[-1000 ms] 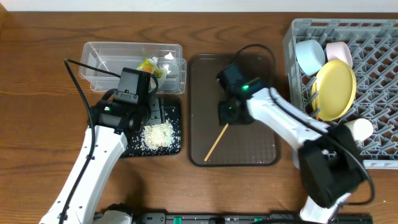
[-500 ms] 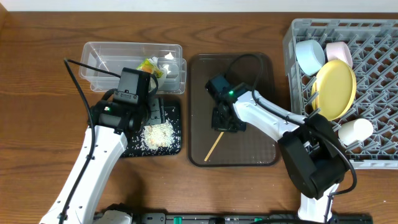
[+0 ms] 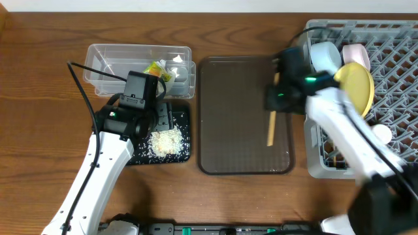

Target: Sort waste into correct bins and load items into the dishwasher rack

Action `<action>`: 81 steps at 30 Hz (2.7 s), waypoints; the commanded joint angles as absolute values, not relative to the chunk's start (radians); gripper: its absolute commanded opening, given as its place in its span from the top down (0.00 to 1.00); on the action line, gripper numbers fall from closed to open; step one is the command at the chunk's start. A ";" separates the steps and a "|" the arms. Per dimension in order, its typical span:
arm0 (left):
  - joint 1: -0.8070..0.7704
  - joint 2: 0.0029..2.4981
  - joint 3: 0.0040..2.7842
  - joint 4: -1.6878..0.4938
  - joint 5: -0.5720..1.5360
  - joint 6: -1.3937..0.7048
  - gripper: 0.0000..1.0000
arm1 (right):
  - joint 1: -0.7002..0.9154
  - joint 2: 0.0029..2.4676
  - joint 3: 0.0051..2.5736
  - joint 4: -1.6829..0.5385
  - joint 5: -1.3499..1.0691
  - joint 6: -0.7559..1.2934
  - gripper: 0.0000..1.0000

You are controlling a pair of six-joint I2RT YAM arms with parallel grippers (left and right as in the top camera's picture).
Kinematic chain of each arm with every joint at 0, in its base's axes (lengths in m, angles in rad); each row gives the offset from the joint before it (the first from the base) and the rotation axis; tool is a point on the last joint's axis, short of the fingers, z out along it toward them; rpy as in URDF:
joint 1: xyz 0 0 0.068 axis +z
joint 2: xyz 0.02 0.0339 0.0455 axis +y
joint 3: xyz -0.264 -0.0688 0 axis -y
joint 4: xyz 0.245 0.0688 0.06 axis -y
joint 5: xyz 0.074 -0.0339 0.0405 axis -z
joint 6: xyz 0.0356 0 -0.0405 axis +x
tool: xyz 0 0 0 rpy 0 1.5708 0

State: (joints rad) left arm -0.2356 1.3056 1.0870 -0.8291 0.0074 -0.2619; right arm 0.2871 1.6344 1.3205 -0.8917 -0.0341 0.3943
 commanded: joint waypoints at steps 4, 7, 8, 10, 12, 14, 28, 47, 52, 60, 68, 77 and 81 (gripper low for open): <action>-0.231 1.308 1.083 -0.829 -0.009 -0.263 0.30 | 0.084 1.498 1.328 -0.951 -0.023 0.105 0.99; -0.231 1.308 1.083 -0.829 -0.009 -0.263 0.30 | -0.015 1.494 1.328 -0.981 -0.023 0.032 0.99; -0.231 1.308 1.083 -0.829 -0.009 -0.263 0.30 | -0.047 1.500 1.328 -0.994 -0.023 0.001 0.99; -0.231 1.308 1.083 -0.830 -0.009 -0.263 0.30 | -0.107 1.506 1.328 -1.013 -0.021 -0.033 0.99; -0.231 1.308 1.083 -0.829 -0.009 -0.263 0.30 | -0.152 1.510 1.328 -1.014 -0.009 -0.033 0.99; -0.231 1.308 1.083 -0.829 -0.009 -0.263 0.30 | -0.186 1.511 1.328 -1.005 -0.004 -0.043 0.99; -0.231 1.308 1.083 -0.830 -0.008 -0.263 0.30 | -0.213 1.518 1.328 -1.005 -0.018 -0.057 0.51; -0.231 1.313 1.087 -0.850 -0.001 -0.176 0.16 | -0.076 1.518 1.328 -0.946 -0.179 0.010 0.36; -0.231 1.302 1.087 -0.970 0.063 -0.176 0.15 | -0.075 1.507 1.327 -0.995 -0.087 0.164 0.28; -0.232 1.063 1.012 -0.946 0.068 -0.146 0.14 | -0.075 1.302 1.174 -0.963 -0.075 0.164 0.23; -0.232 0.680 0.818 -0.812 0.067 -0.161 0.05 | -0.075 0.787 0.783 -0.729 -0.053 0.163 0.01; -0.232 0.608 0.814 -0.814 0.067 -0.161 0.04 | -0.075 0.544 0.704 -0.926 -0.057 0.164 0.01; -0.232 0.608 0.815 -0.813 0.067 -0.161 0.04 | -0.075 0.543 0.704 -1.031 -0.057 0.164 0.01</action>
State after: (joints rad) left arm -0.2356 0.6098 0.8211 -0.8173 0.0681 -0.1600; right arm -0.0780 0.5449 0.7097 -1.0008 -0.0666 0.1566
